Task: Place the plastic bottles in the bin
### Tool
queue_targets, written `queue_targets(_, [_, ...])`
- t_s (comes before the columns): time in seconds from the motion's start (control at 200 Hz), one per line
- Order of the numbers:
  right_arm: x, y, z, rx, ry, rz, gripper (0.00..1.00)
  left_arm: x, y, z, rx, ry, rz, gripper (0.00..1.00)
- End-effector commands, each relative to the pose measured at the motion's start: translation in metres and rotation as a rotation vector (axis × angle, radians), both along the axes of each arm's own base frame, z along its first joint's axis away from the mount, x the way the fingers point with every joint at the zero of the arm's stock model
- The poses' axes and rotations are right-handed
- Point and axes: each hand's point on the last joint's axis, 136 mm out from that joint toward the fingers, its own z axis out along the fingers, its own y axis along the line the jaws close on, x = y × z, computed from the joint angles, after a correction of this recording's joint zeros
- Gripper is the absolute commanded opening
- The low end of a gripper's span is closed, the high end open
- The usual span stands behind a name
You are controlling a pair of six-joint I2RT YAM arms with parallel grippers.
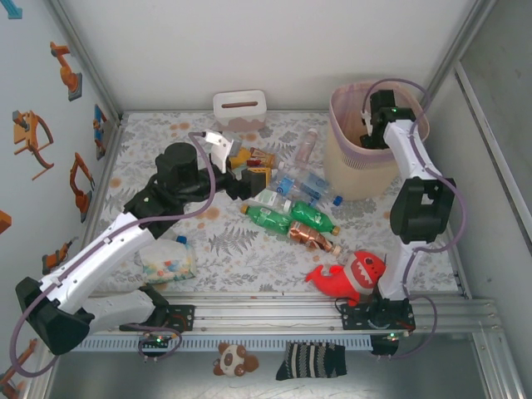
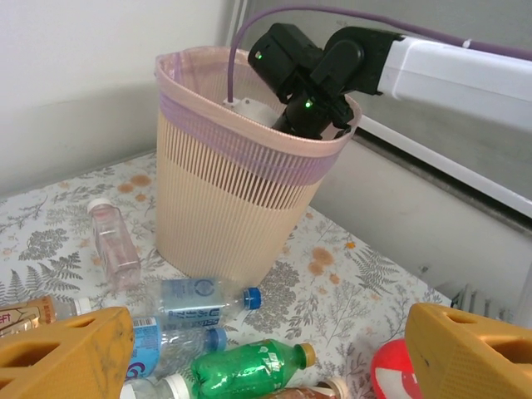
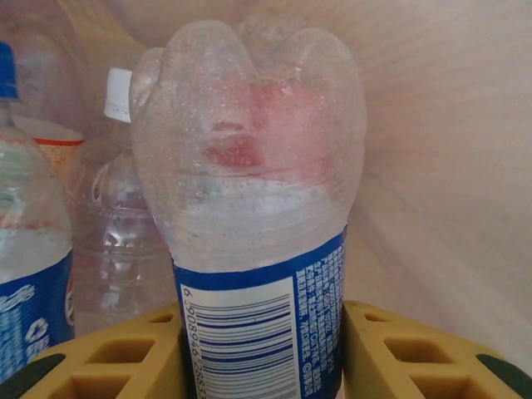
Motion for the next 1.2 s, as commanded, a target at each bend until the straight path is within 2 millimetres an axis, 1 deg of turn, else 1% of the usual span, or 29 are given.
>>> queue_targets(0.0, [0.001, -0.004, -0.017, 0.019, 0.019, -0.019, 0.44, 0.006, 0.0, -0.006, -0.007, 0.019, 0.017, 0.84])
queue_targets(0.095, [0.0, -0.003, -0.03, 0.039, 0.038, -0.032, 0.46, 0.009, -0.001, -0.004, -0.011, 0.017, 0.022, 0.84])
queue_targets(0.245, [-0.002, -0.001, -0.043, 0.059, 0.056, -0.048, 0.56, 0.014, -0.003, -0.007, 0.007, 0.035, 0.027, 0.84])
queue_targets(0.3, [-0.003, -0.001, -0.043, 0.061, 0.055, -0.053, 0.59, 0.015, -0.003, -0.01, 0.016, 0.046, 0.032, 0.85])
queue_targets(0.381, [-0.003, -0.001, -0.036, 0.064, 0.038, -0.058, 0.63, 0.016, -0.002, -0.016, 0.032, 0.064, 0.042, 0.85])
queue_targets(0.501, [-0.003, 0.002, -0.015, 0.083, -0.01, -0.057, 0.66, 0.02, 0.003, -0.026, 0.066, 0.084, 0.073, 0.85])
queue_targets(0.741, [-0.007, 0.014, 0.048, 0.157, -0.132, -0.037, 0.69, 0.033, 0.021, -0.045, 0.153, 0.117, 0.179, 0.85])
queue_targets(0.826, [-0.01, 0.017, 0.068, 0.17, -0.173, -0.026, 0.69, 0.035, 0.025, -0.051, 0.182, 0.12, 0.191, 0.85])
queue_targets(1.016, [-0.021, 0.029, 0.106, 0.212, -0.255, 0.005, 0.69, 0.041, 0.033, -0.067, 0.269, 0.136, 0.205, 0.85])
queue_targets(1.192, [-0.031, 0.037, 0.141, 0.253, -0.335, 0.02, 0.69, 0.053, 0.044, -0.081, 0.333, 0.157, 0.235, 0.85])
